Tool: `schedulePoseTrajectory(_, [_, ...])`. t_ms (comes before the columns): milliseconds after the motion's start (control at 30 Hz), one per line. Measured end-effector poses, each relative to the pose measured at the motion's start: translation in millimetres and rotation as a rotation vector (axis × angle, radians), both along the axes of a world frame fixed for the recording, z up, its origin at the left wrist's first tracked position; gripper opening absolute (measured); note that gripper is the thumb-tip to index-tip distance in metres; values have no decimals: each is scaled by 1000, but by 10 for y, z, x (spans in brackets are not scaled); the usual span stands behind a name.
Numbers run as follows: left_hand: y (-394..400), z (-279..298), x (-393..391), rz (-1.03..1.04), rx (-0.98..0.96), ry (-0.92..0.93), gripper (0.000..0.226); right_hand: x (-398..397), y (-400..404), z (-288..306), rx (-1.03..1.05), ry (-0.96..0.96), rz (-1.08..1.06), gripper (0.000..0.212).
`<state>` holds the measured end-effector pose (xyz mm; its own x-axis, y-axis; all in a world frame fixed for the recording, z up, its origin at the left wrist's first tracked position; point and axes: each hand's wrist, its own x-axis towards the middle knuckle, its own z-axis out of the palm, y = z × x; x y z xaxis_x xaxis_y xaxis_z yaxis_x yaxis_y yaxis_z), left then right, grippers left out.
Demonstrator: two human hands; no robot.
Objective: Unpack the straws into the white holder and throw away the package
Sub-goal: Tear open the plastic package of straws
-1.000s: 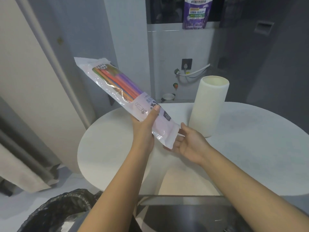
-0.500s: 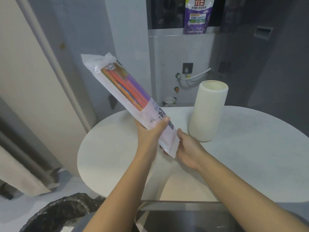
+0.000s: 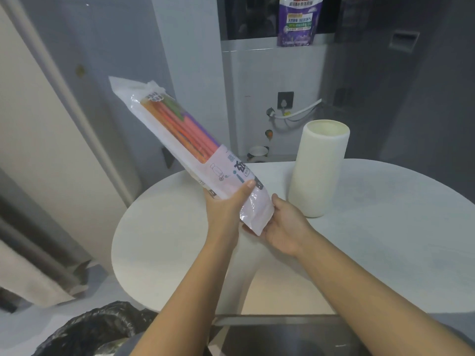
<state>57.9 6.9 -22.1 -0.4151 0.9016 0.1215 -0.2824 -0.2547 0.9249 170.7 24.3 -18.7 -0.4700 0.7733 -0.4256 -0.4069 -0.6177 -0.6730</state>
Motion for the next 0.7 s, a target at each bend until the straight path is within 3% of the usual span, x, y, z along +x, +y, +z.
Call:
schedulePoseTrajectory(200, [26, -4, -27, -27, 41, -2, 55, -9, -9, 32, -33, 1, -24, 45])
schedulePoseTrajectory(367, [33, 13, -75, 62, 34, -152, 56, -6, -39, 76, -37, -53, -9, 51])
schedulePoseTrajectory(500, [22, 38, -128, 19, 41, -202, 59, 9, -95, 80, 232, -293, 62, 42])
schedulePoseTrajectory(633, [27, 36, -137, 39, 12, -291, 50, -13, -98, 41, 458, -595, -48, 30])
schedulePoseTrajectory(700, [24, 40, -130, 39, 25, -305, 49, -23, -113, 14, 505, -648, -86, 24])
